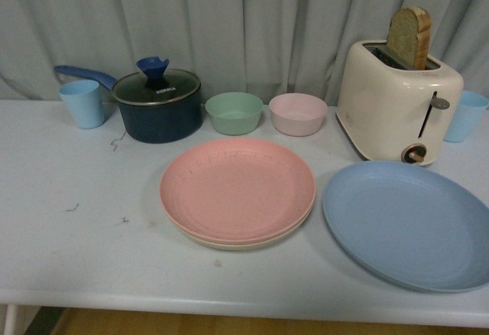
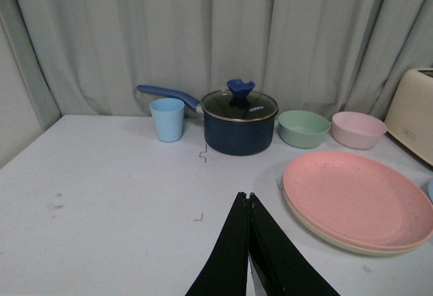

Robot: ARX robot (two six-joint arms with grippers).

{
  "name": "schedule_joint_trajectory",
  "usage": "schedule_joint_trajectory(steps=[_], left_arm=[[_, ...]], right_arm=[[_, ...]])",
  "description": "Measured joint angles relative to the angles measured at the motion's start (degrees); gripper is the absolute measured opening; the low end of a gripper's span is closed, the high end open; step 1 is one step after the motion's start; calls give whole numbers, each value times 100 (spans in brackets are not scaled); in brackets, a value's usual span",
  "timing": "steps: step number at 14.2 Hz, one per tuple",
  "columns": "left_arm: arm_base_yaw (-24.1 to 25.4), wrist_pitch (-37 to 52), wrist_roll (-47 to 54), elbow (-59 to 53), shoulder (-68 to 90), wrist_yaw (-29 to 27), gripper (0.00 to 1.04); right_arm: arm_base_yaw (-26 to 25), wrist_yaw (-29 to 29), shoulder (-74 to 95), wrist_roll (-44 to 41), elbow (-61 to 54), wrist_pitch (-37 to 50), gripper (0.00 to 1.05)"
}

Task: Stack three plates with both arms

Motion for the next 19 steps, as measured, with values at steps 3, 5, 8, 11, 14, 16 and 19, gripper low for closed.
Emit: schedule_joint_trajectory(steps=[3, 5, 8, 11, 14, 16, 19], left_arm=[[0, -20, 0, 0, 0, 2, 20], [0, -17, 2, 0, 0, 11, 60], [0, -20, 2, 0, 0, -2, 90], [0, -20, 4, 0, 0, 2, 98], [0, -20, 4, 0, 0, 2, 98], [0, -20, 4, 0, 0, 2, 98], [0, -20, 4, 0, 0, 0, 98]], right_arm=[[0, 0, 0, 0, -2, 4, 98], [-1305, -2487, 1397, 737, 188, 1021, 98], [-1764, -3709, 4129, 1506, 835, 3364, 98], [-1329, -2365, 7143, 1716, 2426, 4186, 98], [-789, -1130, 9366, 1550, 4009, 2970, 98], [-564, -575, 10142, 1150, 4701, 2282, 98], [-409, -136, 10946, 811, 5117, 1670, 98]])
